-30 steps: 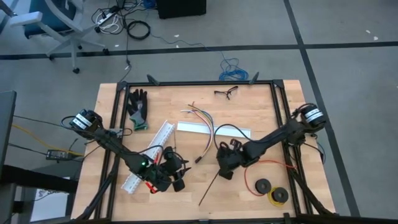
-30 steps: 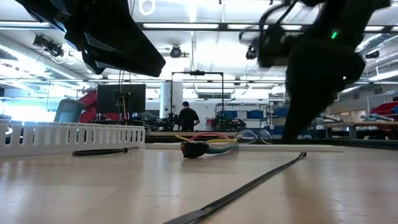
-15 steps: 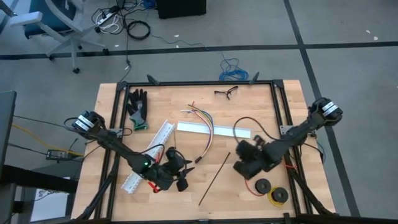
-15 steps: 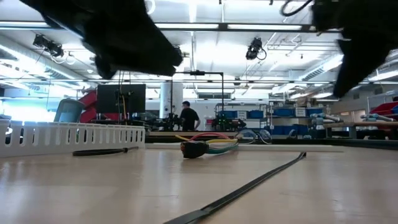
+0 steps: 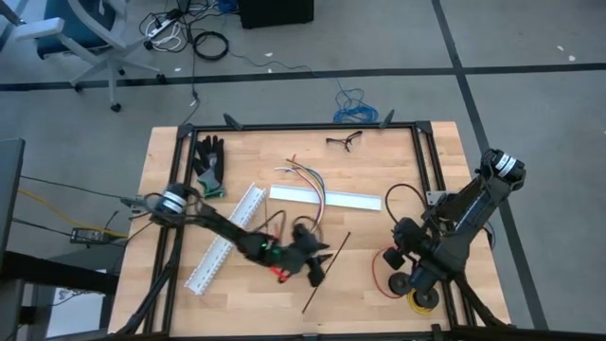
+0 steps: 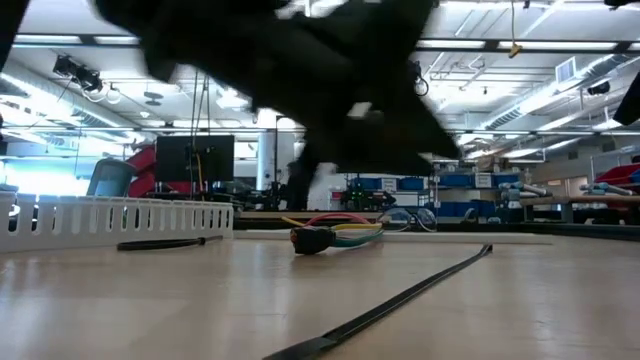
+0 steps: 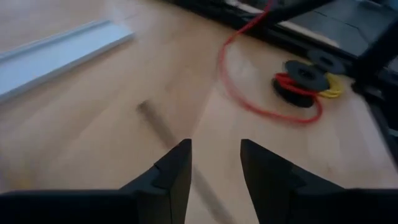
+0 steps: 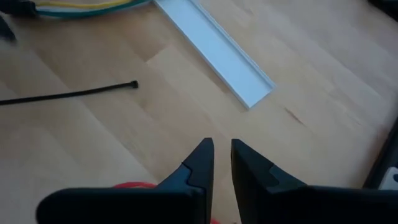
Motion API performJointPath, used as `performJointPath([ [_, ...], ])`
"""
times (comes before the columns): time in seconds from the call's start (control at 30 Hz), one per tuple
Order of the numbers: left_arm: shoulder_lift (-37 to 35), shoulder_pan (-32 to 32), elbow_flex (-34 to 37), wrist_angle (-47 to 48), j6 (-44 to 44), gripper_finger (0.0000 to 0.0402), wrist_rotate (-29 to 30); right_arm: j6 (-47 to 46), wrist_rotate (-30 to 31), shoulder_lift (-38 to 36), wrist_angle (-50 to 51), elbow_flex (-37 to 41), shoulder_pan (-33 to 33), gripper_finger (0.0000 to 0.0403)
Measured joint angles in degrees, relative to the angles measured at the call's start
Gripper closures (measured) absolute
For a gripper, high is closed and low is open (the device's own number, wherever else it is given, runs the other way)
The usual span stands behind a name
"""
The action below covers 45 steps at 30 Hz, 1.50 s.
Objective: Ziptie cables
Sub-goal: Wrap the cables together using a zip tie
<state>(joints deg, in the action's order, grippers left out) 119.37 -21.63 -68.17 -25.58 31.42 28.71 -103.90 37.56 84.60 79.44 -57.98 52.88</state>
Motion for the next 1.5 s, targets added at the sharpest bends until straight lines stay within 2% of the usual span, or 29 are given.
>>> performJointPath([
  [0.1,4.47,1.6,-8.66,7.11,-2.83,0.0254,-1.29,0.21,0.35,0.0,0.31,0.0,-0.01,0.0361],
  [0.23,8.26,3.53,-19.81,25.8,-1.17,0.0254,0.57,1.48,0.38,0.0,0.42,0.0,0.0,0.036],
  [0.3,9.85,4.48,-24.32,31.51,-0.93,0.0254,0.66,1.56,0.43,0.02,0.48,0.0,0.05,0.036],
  [0.5,14.3,6.77,-31.18,34.05,-2.4,0.0254,-2.6,2.1,0.64,0.02,0.61,0.0,0.09,0.0362],
  [0.73,17.41,8.71,-32.26,36.91,2.89,0.0257,-3.97,2.1,0.64,0.02,0.56,0.0,0.26,0.036],
  [0.83,17.45,9.08,-32.36,38.53,3.45,0.0289,-4.05,2.08,1.13,0.02,0.32,0.0,0.26,0.036],
  [0.93,17.31,9.14,-32.3,38.01,-0.25,0.0369,-4.32,2.08,2.96,0.02,-0.01,0.0,0.26,0.036],
  [0.97,17.27,8.94,-32.26,37.22,-1.98,0.0384,-4.41,2.07,3.58,0.02,-0.11,0.0,0.26,0.036],
  [1.1,16.59,7.56,-32.03,36.56,-7.04,0.0397,1.04,2.03,6.45,0.42,-0.79,0.0,0.26,0.036],
  [1.23,12.98,5.56,-32.09,39.32,-9.74,0.0399,10.08,0.18,9.23,0.76,-3.58,1.8,1.68,0.036],
  [1.37,9.23,3.32,-31.94,43.22,-11.93,0.04,18.28,-7.08,10.03,0.79,-5.17,5.63,5.27,0.0363],
  [1.5,4.12,0.86,-30.73,42.59,-14.15,0.04,23.1,-12.72,10.21,0.79,-11.74,10.33,8.19,0.0367],
])
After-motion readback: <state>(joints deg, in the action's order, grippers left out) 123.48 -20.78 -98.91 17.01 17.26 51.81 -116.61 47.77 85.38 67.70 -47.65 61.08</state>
